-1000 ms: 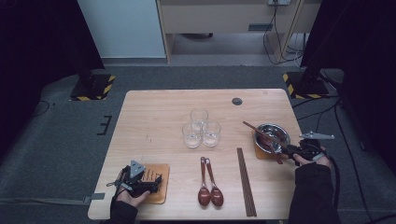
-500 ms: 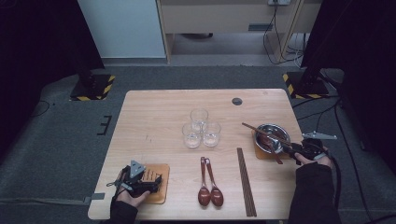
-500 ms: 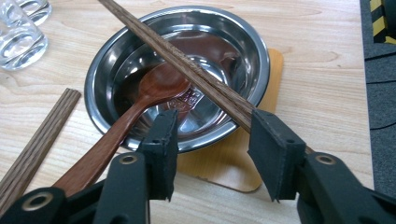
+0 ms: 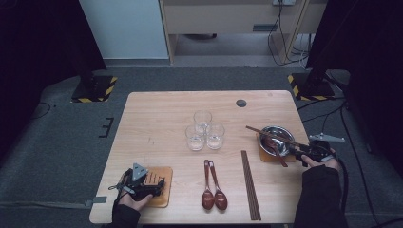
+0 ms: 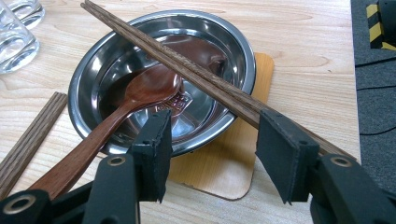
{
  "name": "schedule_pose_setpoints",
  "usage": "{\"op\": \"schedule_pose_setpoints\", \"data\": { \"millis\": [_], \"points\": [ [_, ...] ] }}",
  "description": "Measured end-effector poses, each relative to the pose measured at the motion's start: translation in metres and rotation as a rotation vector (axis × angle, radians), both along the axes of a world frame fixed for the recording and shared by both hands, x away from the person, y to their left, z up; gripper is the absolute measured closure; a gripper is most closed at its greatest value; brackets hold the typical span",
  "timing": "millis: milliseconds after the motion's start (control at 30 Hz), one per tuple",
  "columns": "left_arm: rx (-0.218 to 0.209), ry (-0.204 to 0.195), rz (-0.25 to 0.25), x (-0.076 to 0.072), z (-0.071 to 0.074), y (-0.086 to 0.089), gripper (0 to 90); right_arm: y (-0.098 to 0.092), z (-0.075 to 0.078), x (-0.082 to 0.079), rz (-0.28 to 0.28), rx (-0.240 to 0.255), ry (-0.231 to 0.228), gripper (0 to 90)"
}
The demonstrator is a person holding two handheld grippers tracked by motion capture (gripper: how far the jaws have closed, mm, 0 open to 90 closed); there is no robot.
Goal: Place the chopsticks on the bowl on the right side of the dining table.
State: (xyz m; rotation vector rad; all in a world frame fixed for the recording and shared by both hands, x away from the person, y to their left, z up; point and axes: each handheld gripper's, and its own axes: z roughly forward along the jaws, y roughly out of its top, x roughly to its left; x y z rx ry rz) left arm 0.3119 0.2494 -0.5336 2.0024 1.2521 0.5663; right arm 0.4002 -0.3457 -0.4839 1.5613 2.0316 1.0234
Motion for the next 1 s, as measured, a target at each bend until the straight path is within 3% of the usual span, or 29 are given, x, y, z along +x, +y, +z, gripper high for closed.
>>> {"op": "schedule_pose_setpoints", "data": {
  "millis": [200,400,1000],
  "points": [
    [0.0,0.0,0.0,0.0,0.0,0.0,1.7,0.004,0.009,-0.002,0.013,0.029,-0.022,47.3],
    [0.0,0.0,0.0,0.0,0.0,0.0,1.7,0.013,0.019,0.0,0.048,0.055,-0.073,51.2],
    [0.0,0.0,0.0,0.0,0.0,0.0,1.7,0.033,0.024,0.021,0.107,0.073,-0.105,50.6]
  ]
}}
